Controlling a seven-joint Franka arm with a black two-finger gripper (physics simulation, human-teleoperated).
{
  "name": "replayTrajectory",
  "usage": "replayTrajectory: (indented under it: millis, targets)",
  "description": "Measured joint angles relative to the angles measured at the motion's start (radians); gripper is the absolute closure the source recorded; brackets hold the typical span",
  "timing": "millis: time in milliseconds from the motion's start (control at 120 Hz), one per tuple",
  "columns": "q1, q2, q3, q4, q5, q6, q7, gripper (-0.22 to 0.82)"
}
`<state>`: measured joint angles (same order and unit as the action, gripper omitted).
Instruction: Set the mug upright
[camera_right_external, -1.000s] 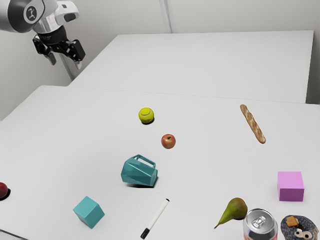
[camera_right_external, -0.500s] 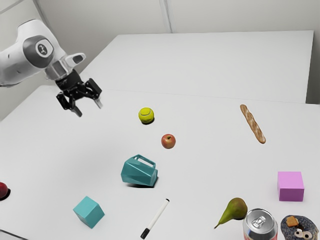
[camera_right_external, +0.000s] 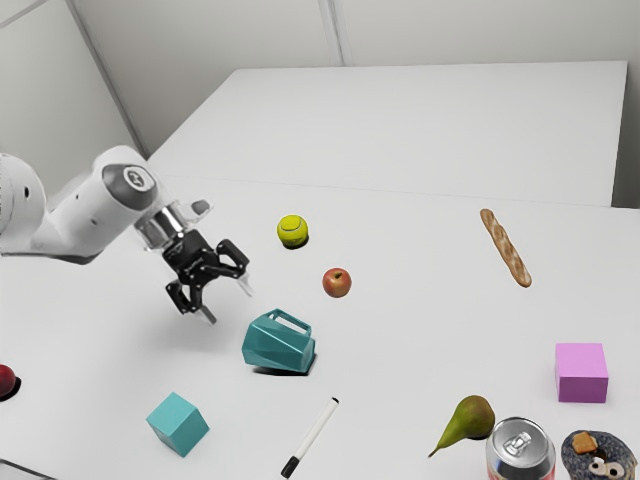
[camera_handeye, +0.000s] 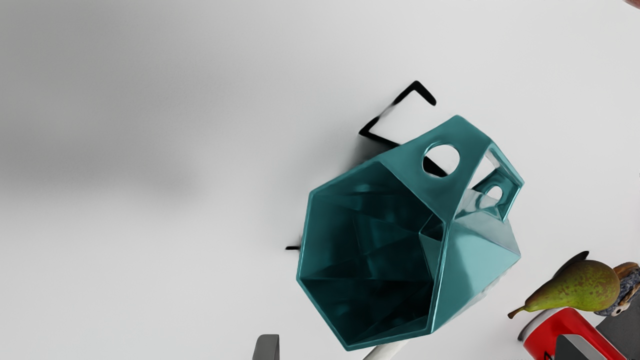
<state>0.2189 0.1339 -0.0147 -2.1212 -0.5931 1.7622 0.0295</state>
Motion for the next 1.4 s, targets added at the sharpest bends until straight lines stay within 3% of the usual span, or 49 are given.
replayTrajectory:
  millis: [667, 700, 850, 950, 1133, 1400]
  targets:
    - [-0.013, 0.114, -0.078, 0.003, -0.160, 0.047, 0.002, 0.00]
    - [-0.013, 0.115, -0.080, 0.005, -0.161, 0.050, 0.002, 0.04]
    - [-0.013, 0.113, -0.082, 0.012, -0.144, 0.066, -0.016, 0.43]
    - [-0.013, 0.110, -0.082, 0.013, -0.138, 0.072, -0.029, 0.59]
    - [-0.013, 0.104, -0.097, 0.042, -0.133, 0.078, -0.051, 0.72]
    - [-0.028, 0.081, -0.102, 0.051, -0.101, 0.082, -0.094, 0.77]
